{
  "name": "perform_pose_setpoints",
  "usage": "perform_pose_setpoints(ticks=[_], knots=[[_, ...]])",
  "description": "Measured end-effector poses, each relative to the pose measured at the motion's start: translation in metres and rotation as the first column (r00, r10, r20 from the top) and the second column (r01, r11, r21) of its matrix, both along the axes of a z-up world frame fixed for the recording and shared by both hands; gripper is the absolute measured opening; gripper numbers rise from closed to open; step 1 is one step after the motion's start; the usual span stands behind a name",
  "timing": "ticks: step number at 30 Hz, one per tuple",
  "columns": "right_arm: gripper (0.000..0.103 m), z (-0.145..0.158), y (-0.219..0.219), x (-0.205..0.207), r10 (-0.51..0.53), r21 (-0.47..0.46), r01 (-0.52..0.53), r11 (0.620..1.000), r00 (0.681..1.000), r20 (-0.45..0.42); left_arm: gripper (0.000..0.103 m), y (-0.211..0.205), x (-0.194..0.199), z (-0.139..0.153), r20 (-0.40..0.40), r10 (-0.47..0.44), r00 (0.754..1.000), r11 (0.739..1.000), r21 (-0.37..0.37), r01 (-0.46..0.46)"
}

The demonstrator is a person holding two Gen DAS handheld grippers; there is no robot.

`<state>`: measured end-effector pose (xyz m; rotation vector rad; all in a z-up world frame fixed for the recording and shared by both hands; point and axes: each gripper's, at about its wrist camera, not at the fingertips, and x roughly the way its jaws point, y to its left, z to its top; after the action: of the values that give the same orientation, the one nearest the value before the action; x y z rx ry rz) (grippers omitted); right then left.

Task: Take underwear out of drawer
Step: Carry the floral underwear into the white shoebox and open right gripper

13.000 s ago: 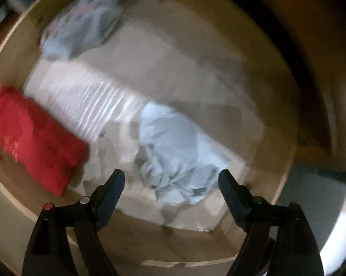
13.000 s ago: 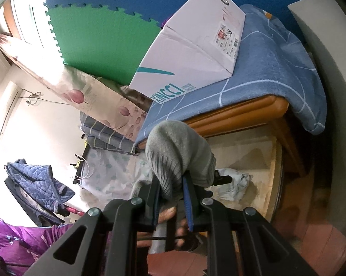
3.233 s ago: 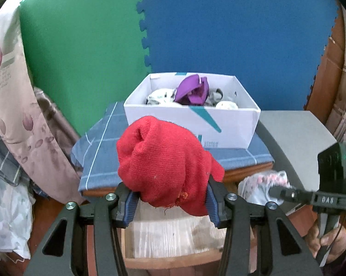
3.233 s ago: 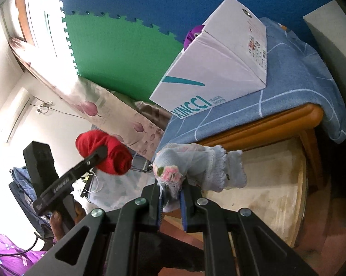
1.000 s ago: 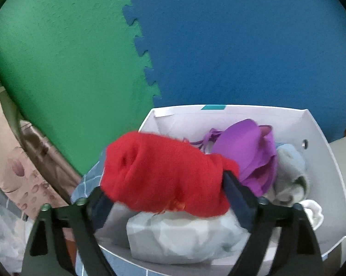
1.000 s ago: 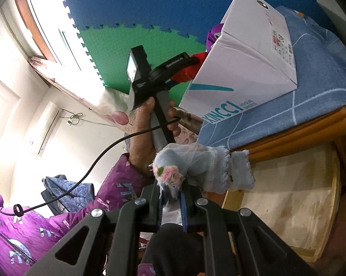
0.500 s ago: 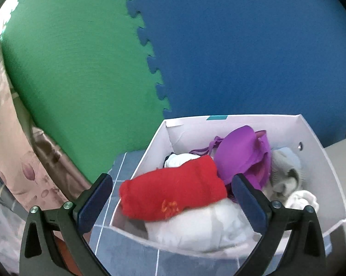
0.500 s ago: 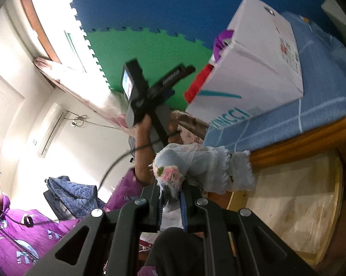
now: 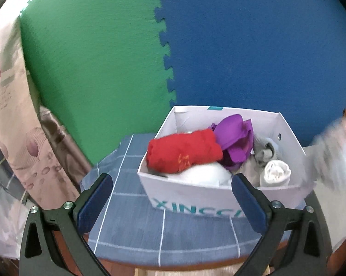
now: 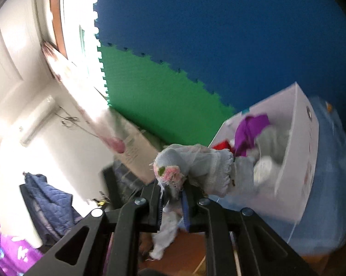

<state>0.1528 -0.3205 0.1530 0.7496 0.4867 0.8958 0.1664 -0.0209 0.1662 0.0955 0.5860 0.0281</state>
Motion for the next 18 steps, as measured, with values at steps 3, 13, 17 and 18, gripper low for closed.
perform_pose_setpoints(ticks=[3, 13, 17, 18], knots=[[0.014, 0.011, 0.013, 0.035, -0.051, -0.099, 0.047, 0.994, 0.998, -0.036, 0.103, 0.010, -0.010, -0.006, -0.024, 0.010, 1.000, 0.999, -0.031, -0.011], [0.014, -0.008, 0.060, 0.117, -0.166, -0.414, 0.088, 0.906, 0.973, -0.157, 0.103, 0.042, -0.031, -0.039, -0.100, 0.075, 0.992, 0.995, -0.061, -0.082], [0.014, -0.016, 0.083, 0.126, -0.183, -0.512, 0.079, 0.855, 0.971, -0.155, 0.103, 0.052, -0.033, -0.050, -0.112, 0.105, 0.988, 0.992, -0.054, -0.111], [0.014, -0.018, 0.086, 0.127, -0.189, -0.530, 0.080, 0.844, 0.969, -0.156, 0.103, 0.054, -0.032, -0.053, -0.117, 0.110, 0.987, 0.992, -0.050, -0.117]])
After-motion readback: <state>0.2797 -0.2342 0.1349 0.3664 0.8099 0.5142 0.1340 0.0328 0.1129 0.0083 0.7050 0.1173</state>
